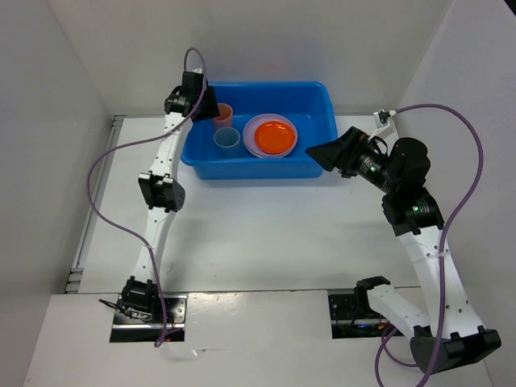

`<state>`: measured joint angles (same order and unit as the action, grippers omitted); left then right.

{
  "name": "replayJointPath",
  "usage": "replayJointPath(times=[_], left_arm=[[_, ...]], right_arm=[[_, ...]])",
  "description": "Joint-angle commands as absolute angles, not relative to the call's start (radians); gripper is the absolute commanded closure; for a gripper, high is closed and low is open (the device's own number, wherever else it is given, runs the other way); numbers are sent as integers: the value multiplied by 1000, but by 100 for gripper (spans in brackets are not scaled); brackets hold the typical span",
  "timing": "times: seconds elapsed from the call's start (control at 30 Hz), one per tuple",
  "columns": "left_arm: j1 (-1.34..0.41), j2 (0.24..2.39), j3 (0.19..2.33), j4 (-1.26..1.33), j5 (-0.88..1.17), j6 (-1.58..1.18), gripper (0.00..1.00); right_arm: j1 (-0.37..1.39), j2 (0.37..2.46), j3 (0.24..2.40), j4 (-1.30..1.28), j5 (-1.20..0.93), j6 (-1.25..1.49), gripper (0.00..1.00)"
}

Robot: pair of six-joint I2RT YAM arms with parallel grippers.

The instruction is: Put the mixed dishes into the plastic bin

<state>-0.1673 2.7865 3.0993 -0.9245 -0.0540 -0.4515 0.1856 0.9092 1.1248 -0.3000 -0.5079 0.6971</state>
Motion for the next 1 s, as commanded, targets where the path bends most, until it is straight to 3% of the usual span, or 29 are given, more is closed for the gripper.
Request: replayJointPath(times=[0.0,0.03,0.1,0.3,0.5,0.73,0.8,0.83,0.87,0.9,0.93,0.97], left_arm=[[-172,2655,3135,-905,-44,-439,35],[-172,2633,3135,-925,-44,-439,28],[-172,2605,3135,-943,-57,-417,0],[-172,2445,3135,-1112,-110,-417,0],[-221,2112,3135,-1305,-137,-454,0],[-472,1645,2776,-1295,-284,-532,0],[-482,1420,2439,-1180,-284,-554,0],[-482,1311,2255,-969,-263,-566,0],[-482,1059,2053,-828,-236,-604,0],[-482,926,1655,-681,-171,-635,0],[-482,802,1490,-443,-147,-681,0],[-482,591,1359,-370,-147,-783,0]], right_arm=[[195,908,1152,-288,-506,680,7],[195,908,1152,-288,-506,670,5],[195,899,1152,-308,-506,670,2],[195,865,1132,-343,-422,679,0],[195,865,1121,-414,-448,690,0],[195,830,1019,-384,-511,692,0],[195,819,974,-358,-524,701,0],[195,805,957,-318,-535,710,0],[195,805,941,-298,-535,710,0],[195,780,907,-282,-535,722,0],[204,770,893,-272,-535,723,0],[204,761,882,-272,-535,700,0]])
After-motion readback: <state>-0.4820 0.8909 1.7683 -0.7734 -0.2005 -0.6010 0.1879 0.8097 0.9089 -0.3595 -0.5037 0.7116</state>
